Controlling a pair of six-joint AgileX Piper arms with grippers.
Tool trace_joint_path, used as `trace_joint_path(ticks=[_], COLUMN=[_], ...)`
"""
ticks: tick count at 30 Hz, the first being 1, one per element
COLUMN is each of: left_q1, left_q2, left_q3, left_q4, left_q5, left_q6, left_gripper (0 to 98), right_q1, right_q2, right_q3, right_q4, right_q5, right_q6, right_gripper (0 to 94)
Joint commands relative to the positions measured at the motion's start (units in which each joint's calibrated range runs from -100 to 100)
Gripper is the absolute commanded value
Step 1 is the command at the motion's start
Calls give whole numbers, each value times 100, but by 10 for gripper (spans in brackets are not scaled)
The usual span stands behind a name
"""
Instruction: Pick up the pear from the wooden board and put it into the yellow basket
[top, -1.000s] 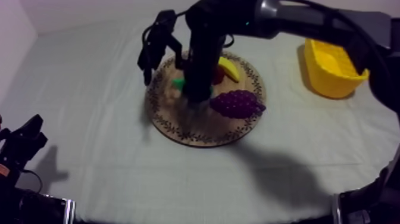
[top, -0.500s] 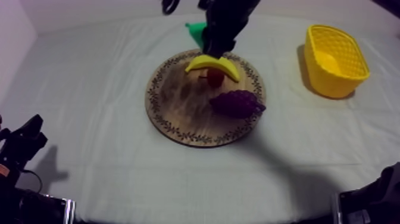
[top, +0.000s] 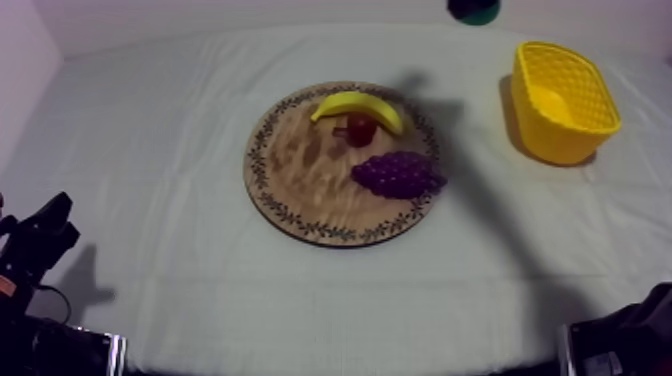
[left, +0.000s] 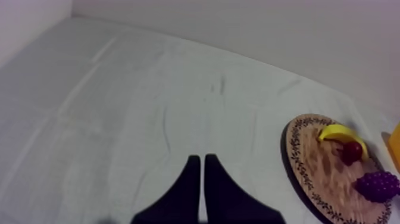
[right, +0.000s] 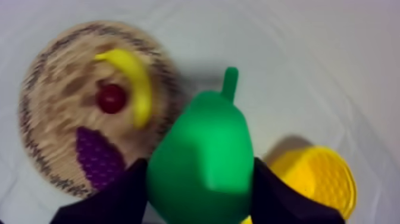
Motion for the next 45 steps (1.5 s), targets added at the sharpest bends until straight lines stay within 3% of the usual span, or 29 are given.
trace_joint_path(ticks=[1, 10, 18, 27, 37, 45], left_q1=[1, 1, 1, 1, 1, 1], left_q2=[2, 2, 2, 2, 2, 2], left_q3=[-2, -2, -2, -2, -2, -2], left_q4=[1, 1, 1, 1, 1, 1], left_q5=[1, 1, 1, 1, 1, 1], left_q6=[0, 0, 0, 0, 0, 0], left_gripper=[1, 1, 1, 1, 1, 1], right_q1=[533, 1534, 2045, 2140, 2167, 2075], right_q2=[45, 422, 922, 1517, 1828, 1422], right_q3=[-39, -116, 24, 469, 542, 660], right_q4=[-22, -4, 59, 34, 7, 38], right_q5=[43, 42, -232, -555, -701, -729], right_q6=[-41, -43, 28, 119, 125, 75], right_gripper=[388, 404, 409, 459, 727, 781])
